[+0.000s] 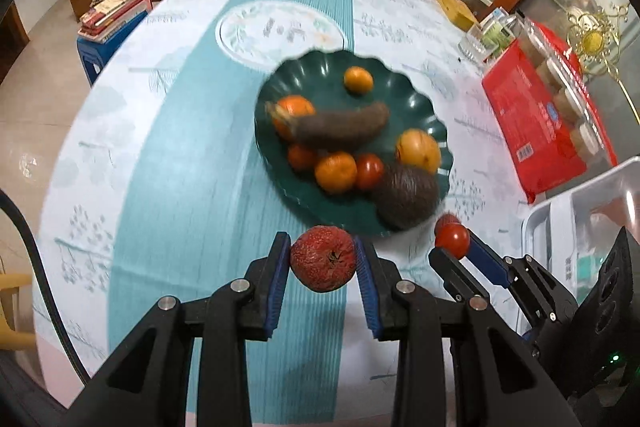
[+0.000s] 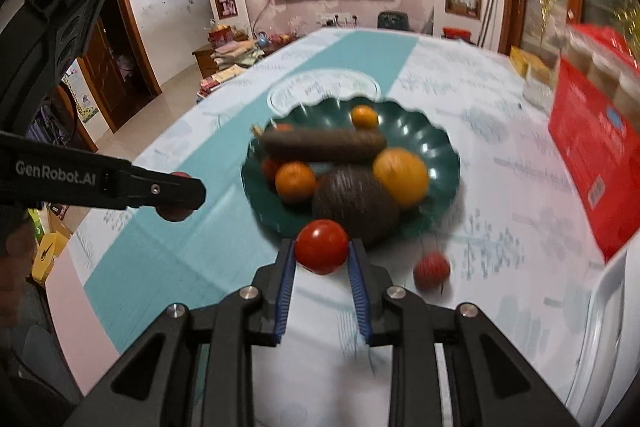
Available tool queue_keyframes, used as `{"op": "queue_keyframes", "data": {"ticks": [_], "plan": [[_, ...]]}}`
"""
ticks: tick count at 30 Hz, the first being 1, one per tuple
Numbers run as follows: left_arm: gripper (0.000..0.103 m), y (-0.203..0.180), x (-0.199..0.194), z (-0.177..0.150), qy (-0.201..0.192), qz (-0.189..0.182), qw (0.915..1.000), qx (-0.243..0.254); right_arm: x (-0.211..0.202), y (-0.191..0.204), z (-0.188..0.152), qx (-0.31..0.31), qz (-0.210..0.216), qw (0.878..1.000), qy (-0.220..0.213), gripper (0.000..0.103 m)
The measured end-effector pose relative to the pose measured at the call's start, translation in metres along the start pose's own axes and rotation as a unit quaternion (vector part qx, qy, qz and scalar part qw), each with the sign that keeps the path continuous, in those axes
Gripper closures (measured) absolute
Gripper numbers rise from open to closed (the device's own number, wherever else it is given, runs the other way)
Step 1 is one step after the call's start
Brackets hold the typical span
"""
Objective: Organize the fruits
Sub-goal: 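Carry the lychee and cherry tomato onto the green plate with both tools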
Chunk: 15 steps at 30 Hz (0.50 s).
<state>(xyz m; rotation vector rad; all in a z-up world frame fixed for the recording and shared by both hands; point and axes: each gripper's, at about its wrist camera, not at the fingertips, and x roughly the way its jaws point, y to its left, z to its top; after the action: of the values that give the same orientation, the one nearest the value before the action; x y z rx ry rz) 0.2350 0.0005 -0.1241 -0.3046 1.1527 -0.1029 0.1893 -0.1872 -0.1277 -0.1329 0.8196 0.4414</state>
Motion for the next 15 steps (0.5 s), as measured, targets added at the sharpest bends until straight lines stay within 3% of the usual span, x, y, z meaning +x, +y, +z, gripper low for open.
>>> {"op": "queue_keyframes", "data": {"ticks": [9,15], "plan": [[0.072,-0.003,-0.027,0.063,-0.052,-0.001,0.9983,0.026,0.009,0.003,0.035,-0.022,-0.014,0.999,-0.034,0.076],[0.072,-0.014,-0.018,0.102,-0.081,-0.001,0.9959,0.040,0.015,-0.002,0.046,-0.027,-0.031,0.998,-0.055,0.076]]}}
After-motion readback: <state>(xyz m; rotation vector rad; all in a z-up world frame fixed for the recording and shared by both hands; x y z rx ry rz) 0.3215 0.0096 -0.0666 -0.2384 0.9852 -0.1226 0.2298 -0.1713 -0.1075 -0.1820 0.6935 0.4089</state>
